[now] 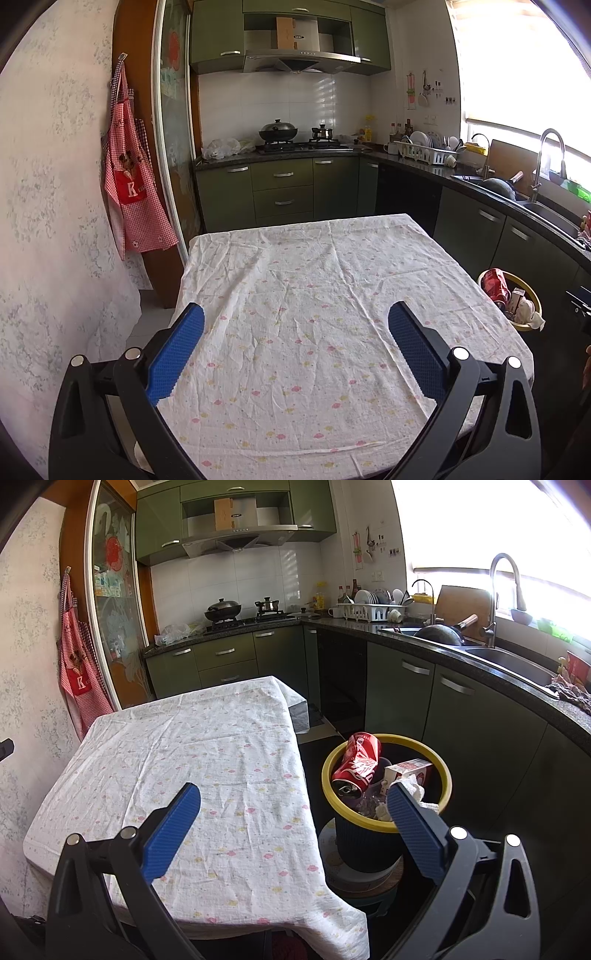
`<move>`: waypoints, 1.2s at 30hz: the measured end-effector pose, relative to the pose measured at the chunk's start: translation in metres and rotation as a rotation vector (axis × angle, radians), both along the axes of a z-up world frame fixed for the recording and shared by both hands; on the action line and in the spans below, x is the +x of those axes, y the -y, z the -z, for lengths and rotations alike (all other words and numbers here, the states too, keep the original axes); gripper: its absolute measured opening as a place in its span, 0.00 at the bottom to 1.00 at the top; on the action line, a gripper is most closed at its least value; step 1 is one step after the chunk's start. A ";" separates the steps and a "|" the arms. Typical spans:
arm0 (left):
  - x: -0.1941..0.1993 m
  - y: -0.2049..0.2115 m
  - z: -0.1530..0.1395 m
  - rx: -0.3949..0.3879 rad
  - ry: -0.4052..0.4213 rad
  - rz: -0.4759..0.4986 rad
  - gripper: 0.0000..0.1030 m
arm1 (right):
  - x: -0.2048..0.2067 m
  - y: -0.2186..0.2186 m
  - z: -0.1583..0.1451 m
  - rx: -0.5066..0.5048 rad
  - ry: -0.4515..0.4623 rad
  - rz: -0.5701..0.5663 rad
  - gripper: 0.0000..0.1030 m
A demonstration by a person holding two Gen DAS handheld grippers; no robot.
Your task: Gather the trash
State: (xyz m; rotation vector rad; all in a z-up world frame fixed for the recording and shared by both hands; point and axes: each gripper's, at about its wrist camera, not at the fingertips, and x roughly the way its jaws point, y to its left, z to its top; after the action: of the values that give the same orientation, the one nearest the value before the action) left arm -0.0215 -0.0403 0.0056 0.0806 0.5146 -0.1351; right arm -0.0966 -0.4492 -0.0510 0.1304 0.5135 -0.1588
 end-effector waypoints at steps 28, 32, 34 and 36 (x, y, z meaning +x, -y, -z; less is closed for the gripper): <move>0.007 -0.001 0.005 -0.014 -0.018 0.014 0.96 | 0.005 -0.004 0.005 -0.003 -0.010 -0.004 0.94; 0.008 -0.001 0.006 -0.017 -0.018 0.015 0.96 | 0.006 -0.006 0.007 -0.004 -0.015 -0.006 0.94; 0.009 0.000 0.006 -0.016 -0.020 0.014 0.96 | 0.007 -0.006 0.007 -0.005 -0.015 -0.006 0.94; 0.010 0.000 0.007 -0.015 -0.021 0.015 0.96 | 0.007 -0.006 0.008 -0.004 -0.016 -0.006 0.94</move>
State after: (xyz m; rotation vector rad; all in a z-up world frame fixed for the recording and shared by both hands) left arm -0.0119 -0.0406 -0.0010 0.0681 0.5344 -0.1542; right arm -0.0892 -0.4428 -0.0590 0.1236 0.5297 -0.1550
